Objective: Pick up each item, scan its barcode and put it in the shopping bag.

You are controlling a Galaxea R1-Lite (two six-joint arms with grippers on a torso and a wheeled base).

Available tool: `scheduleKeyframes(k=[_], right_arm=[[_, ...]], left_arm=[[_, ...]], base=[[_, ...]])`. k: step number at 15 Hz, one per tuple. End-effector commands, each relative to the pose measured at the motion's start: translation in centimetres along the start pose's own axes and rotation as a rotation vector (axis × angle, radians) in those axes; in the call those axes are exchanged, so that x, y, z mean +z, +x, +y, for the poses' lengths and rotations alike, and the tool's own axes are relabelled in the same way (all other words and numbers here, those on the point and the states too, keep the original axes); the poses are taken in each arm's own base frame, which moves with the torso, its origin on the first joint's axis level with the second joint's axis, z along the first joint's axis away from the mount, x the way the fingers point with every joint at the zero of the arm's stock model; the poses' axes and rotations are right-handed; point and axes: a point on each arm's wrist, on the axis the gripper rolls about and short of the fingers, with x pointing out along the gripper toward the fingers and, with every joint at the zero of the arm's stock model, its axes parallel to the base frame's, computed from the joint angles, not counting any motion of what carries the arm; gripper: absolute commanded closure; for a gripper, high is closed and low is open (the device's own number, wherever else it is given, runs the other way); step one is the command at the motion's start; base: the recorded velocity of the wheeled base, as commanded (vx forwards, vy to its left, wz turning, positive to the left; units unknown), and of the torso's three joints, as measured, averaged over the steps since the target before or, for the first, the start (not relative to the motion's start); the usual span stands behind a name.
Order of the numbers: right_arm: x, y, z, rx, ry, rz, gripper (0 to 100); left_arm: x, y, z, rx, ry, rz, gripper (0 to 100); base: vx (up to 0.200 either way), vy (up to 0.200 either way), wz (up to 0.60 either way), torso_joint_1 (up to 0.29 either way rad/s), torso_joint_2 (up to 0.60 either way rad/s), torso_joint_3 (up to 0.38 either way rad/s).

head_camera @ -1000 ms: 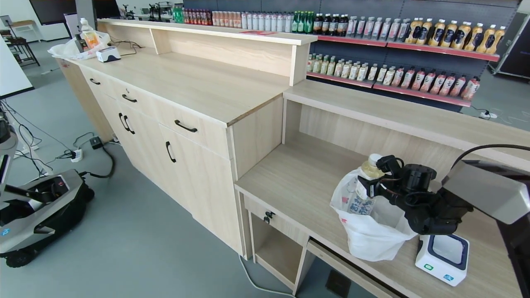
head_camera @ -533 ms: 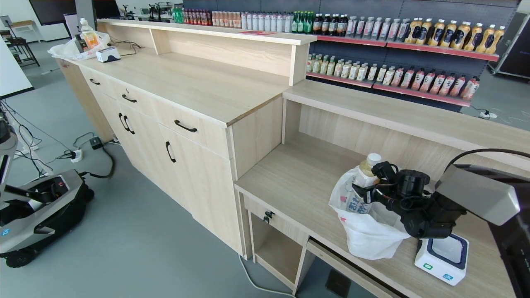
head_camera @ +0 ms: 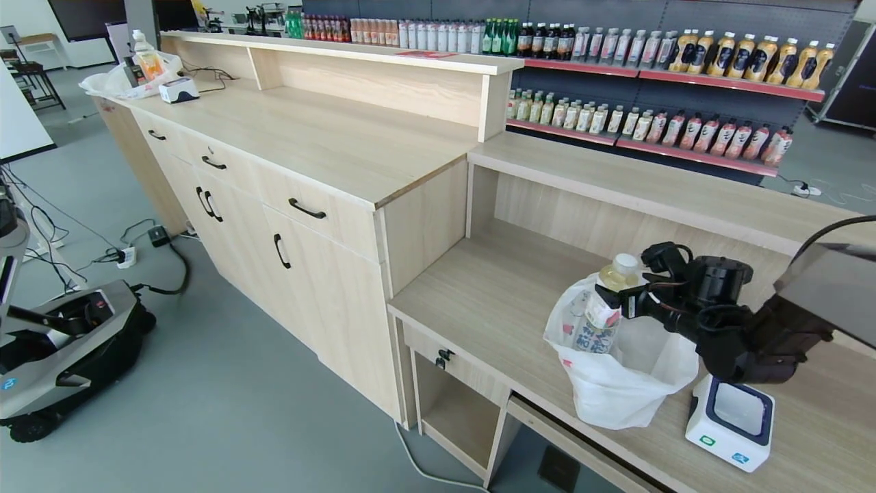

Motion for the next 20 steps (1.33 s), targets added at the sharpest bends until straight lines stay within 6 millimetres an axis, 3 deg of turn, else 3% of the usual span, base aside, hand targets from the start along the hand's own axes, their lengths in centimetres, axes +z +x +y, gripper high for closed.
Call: scheduleKeyframes(k=[1,3,4,5,7,9,14,20], right_arm=[[4.6,-5.3,-0.8,-0.030,-0.016,-0.037,0],[7.8,-12.5,-0.8,-0.069,-0.048,-0.048,0],[8.1,-14.3,-1.0,-0.086,-0.076,-0.035,0],[9.0,-17.8,-2.1,-0.146,-0.149,-0.011,0],[9.7,-20.5,-3.2,-0.205,-0.155,0.024,0],[9.2,-22.9,-4.4,-0.289,-0.138,0.079,0],[6.4,-25.5,-6.8,-0.436,-0.063,0.239,0],[0.8,-20.8,-9.3,-0.404,0.141,0.308,0]], left_arm=[[0.0,0.0,0.0,0.000,0.000,0.000,0],[0.0,0.0,0.0,0.000,0.000,0.000,0],[0.0,0.0,0.0,0.000,0.000,0.000,0],[0.0,0.0,0.0,0.000,0.000,0.000,0],[0.0,0.0,0.0,0.000,0.000,0.000,0],[0.0,0.0,0.0,0.000,0.000,0.000,0],[0.0,0.0,0.0,0.000,0.000,0.000,0],[0.0,0.0,0.0,0.000,0.000,0.000,0]], base=[[0.000,0.000,0.00,0.000,0.00,0.000],[0.000,0.000,0.00,0.000,0.00,0.000],[0.000,0.000,0.00,0.000,0.00,0.000],[0.000,0.000,0.00,0.000,0.00,0.000],[0.000,0.000,-0.60,0.005,0.01,0.005],[0.000,0.000,-0.60,0.000,0.00,0.005],[0.000,0.000,-0.60,0.006,0.00,0.000],[0.000,0.000,-0.10,0.000,0.00,0.000]])
